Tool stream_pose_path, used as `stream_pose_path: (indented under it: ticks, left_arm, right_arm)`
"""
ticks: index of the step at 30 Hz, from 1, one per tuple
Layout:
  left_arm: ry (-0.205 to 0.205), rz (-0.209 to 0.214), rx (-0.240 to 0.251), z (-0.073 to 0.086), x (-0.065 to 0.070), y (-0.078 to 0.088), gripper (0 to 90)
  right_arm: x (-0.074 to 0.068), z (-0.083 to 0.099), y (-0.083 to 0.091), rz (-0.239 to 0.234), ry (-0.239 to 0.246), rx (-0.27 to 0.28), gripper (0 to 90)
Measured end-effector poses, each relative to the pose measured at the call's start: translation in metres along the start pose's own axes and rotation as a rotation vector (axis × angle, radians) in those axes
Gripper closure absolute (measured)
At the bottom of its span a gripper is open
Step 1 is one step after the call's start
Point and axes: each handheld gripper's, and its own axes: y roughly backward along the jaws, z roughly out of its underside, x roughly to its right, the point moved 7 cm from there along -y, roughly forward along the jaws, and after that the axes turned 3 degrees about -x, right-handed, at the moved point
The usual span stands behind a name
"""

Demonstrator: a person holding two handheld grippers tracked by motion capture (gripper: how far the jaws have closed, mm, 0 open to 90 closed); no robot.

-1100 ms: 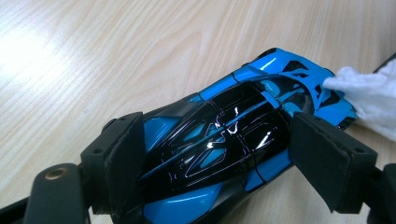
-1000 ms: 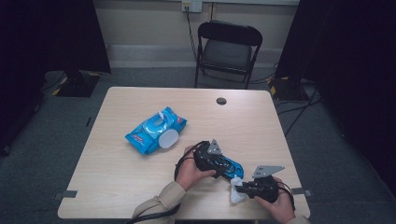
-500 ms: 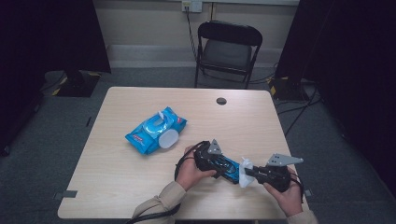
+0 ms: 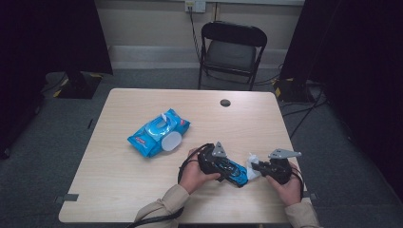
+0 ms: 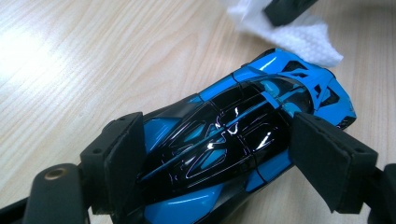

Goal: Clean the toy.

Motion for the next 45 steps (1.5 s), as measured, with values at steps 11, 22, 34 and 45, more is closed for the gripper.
stream_pose_path:
  ticks: [11,22,34,45]
  left_arm:
    - [0.002,0.001,0.000,0.000,0.000,0.000,18.6]
    - [0.000,0.003,0.002,0.001,0.000,0.000,18.6]
    - [0.002,-0.002,0.004,0.001,-0.001,0.001,18.6]
    - [0.002,-0.004,0.000,0.001,-0.001,0.001,18.6]
  right_arm:
    - [-0.013,0.008,-0.010,-0.037,0.045,-0.051,80.0]
    - [-0.022,0.016,0.001,-0.041,0.065,-0.070,79.9]
    - [-0.036,0.027,0.013,-0.077,0.077,-0.099,80.0]
    - [-0.045,0.031,0.017,-0.101,0.077,-0.116,80.5]
